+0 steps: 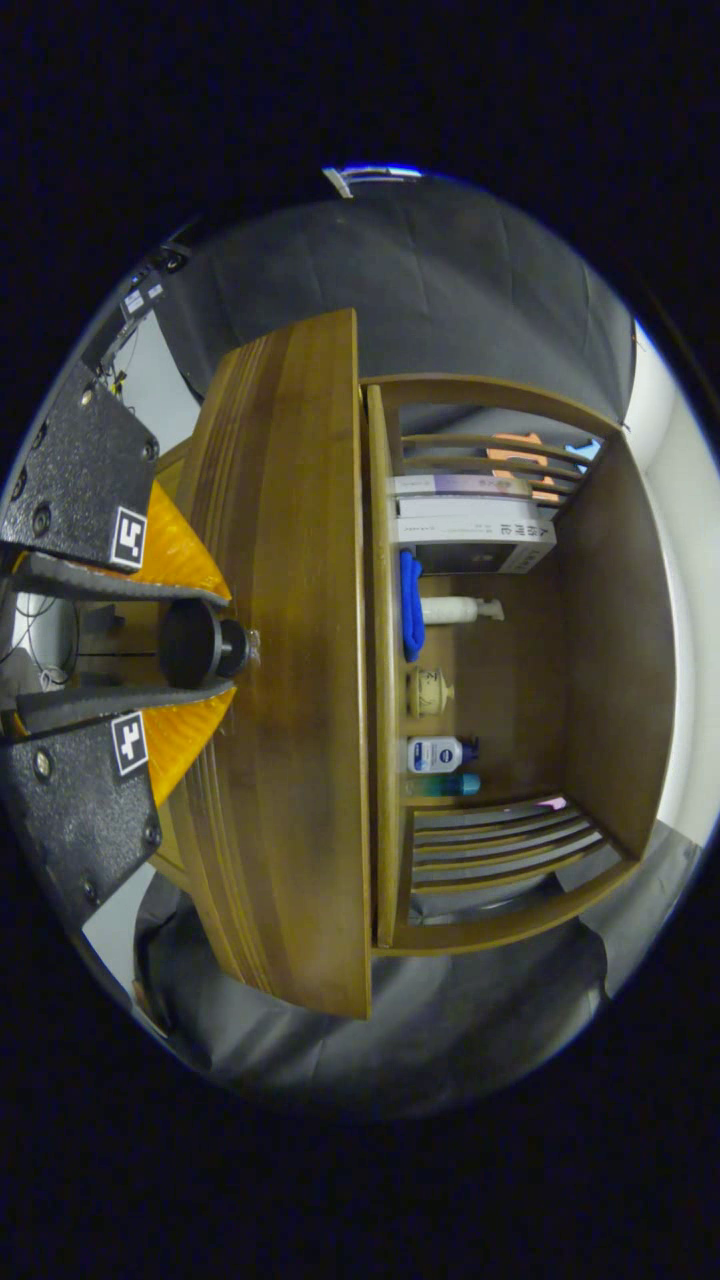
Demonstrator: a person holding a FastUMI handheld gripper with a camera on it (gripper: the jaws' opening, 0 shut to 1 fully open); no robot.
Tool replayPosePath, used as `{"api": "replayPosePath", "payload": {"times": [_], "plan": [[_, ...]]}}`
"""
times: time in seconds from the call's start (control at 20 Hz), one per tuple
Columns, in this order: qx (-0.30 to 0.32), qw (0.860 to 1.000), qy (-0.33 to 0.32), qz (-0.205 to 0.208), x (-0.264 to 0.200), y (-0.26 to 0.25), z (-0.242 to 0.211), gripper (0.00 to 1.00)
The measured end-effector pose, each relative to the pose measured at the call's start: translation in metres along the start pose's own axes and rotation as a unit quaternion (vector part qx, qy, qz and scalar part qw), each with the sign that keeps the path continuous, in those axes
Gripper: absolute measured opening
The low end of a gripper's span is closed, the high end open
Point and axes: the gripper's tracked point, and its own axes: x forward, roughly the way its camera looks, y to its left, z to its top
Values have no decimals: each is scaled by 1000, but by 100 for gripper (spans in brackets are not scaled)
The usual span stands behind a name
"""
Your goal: Pull open the drawer, take out the items inside it, and place them on the countertop above the cabinet.
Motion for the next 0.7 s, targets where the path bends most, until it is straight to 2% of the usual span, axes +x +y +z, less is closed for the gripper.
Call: {"api": "replayPosePath", "payload": {"times": [0.7], "plan": [[14,1000,2,10,-70,6,-22,39]]}}
